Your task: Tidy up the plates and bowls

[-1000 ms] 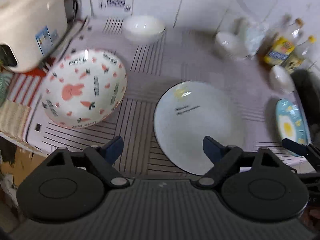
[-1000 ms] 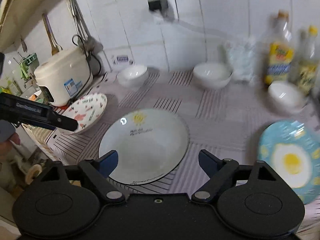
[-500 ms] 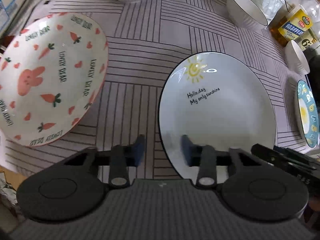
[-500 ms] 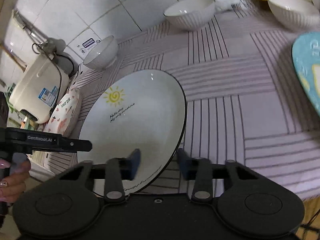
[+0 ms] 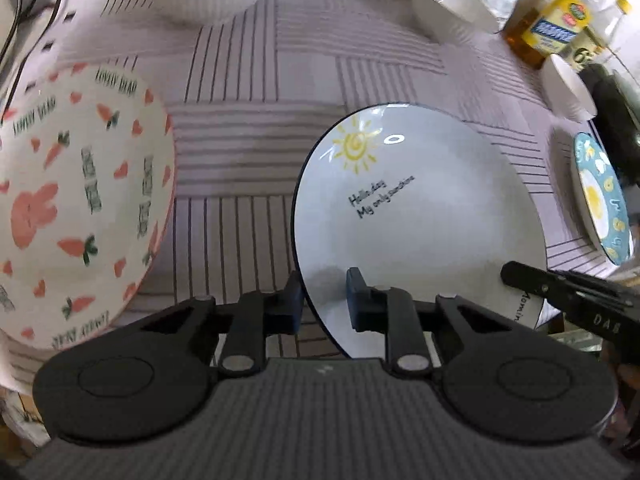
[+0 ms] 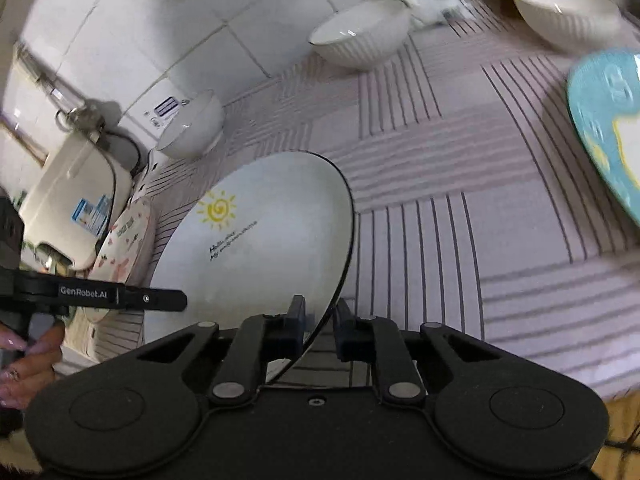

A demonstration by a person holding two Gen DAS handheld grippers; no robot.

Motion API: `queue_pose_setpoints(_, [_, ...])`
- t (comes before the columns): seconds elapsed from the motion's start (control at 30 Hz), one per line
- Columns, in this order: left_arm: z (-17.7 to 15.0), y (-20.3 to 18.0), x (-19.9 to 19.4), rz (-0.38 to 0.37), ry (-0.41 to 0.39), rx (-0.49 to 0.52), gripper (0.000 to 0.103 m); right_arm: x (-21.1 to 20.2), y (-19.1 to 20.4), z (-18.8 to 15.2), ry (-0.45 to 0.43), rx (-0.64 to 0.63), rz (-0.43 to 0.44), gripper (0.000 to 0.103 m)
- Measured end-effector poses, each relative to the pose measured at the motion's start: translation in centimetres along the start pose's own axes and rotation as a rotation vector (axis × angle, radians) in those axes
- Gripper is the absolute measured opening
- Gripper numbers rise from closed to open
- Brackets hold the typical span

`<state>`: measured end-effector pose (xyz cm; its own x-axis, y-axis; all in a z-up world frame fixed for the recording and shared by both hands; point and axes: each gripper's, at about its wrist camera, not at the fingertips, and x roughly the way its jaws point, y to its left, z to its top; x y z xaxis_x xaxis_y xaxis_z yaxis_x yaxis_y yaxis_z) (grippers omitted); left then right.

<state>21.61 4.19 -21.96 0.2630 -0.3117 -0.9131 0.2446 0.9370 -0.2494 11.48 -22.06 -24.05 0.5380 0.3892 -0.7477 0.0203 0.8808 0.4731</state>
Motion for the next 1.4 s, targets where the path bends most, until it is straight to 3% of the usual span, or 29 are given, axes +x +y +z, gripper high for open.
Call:
queue_pose_setpoints(0.17, [1.7,-0.2,-1.2,-0.018,-0.020,0.028,0.023,-1.0,0.6,2.3,-0.041,-0.047,0.016,0.019])
queue_pose_setpoints(0.33, [4.6,-0.1,-1.9,0.008,-0.032,0.048,0.027,0.4,1.3,6.7,-0.059,-0.116,0.055,0.019])
queue_pose_setpoints(0.6, [9.6,0.8,0.5,0.005,-0.006,0.034,0.027,3.1,0.0,10.1,-0.061,-0.109,0.060,0.020])
queue_pose_setpoints(0.87, [10.5,0.6,4.2,0.001,0.027,0.024,0.027,5.2,-1.5,11.1,-0.004,-0.118,-0.003,0.020])
queue_pose_setpoints(1.13, [9.8,-0.1,5.3,-0.021,0.050,-0.004,0.027,6.1,-1.9,11.2,0.019,-0.091,-0.086,0.023])
queue_pose_setpoints(1.4, [9.1,0.3,3.4,-0.056,0.052,-0.051,0.030,1.8,-0.6,10.1,-0.026,-0.099,-0.114,0.033])
